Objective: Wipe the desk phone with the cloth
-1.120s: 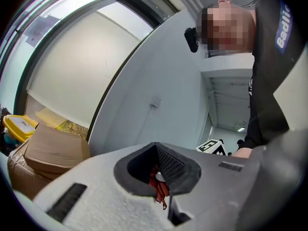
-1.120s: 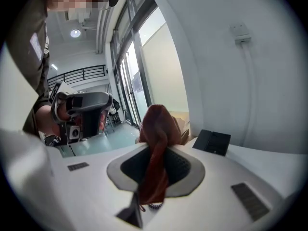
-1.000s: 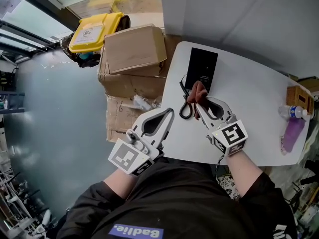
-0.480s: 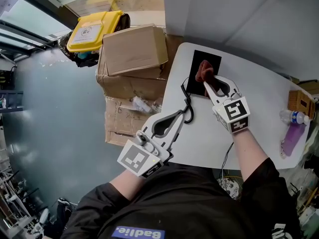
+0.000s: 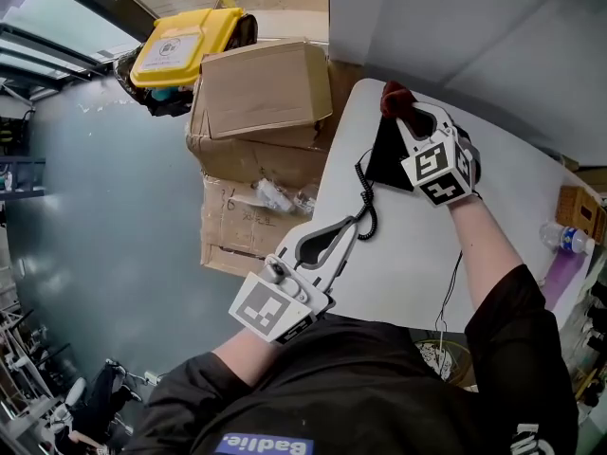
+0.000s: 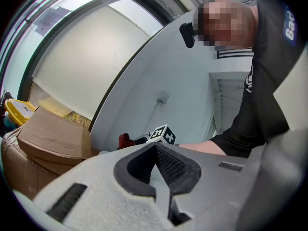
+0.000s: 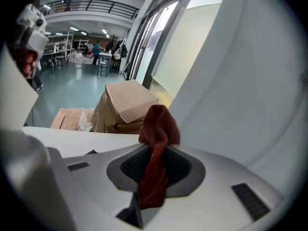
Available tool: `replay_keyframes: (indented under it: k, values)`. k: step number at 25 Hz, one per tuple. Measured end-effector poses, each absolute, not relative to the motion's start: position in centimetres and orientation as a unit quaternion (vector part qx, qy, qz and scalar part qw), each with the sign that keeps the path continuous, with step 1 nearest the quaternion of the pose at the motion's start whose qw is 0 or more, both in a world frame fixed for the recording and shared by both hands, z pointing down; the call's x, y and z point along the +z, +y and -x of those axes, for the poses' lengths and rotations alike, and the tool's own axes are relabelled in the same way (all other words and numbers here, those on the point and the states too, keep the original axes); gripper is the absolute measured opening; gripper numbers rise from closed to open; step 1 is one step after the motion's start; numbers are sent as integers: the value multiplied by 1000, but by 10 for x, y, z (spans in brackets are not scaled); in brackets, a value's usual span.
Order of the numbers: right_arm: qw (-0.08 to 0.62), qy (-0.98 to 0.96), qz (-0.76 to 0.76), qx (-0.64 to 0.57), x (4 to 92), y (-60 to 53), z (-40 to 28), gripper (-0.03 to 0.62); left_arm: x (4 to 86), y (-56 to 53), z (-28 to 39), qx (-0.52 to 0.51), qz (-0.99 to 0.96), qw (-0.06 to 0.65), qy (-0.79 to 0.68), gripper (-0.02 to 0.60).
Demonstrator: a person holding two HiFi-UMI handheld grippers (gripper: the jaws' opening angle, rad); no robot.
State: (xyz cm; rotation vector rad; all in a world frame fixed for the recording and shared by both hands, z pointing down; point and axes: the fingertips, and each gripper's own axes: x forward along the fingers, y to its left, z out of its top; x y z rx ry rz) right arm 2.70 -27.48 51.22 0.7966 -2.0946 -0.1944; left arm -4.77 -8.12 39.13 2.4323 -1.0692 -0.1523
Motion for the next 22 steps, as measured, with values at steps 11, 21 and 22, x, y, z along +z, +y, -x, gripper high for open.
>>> replay_keyframes:
  k: [11,21,22]
  values:
    - [475,-821,-292,-122,528,-287,-21,84,397,-79,60,-43,-882,240,-404,14]
    - [485,-825,-264,-121,547,-253,-12,84,398,-72,62,-45,-879,240,-408,14]
    - [485,-825,-263,-120,549,-249,-11,84,398,-71,62,-45,-879,240,-409,14]
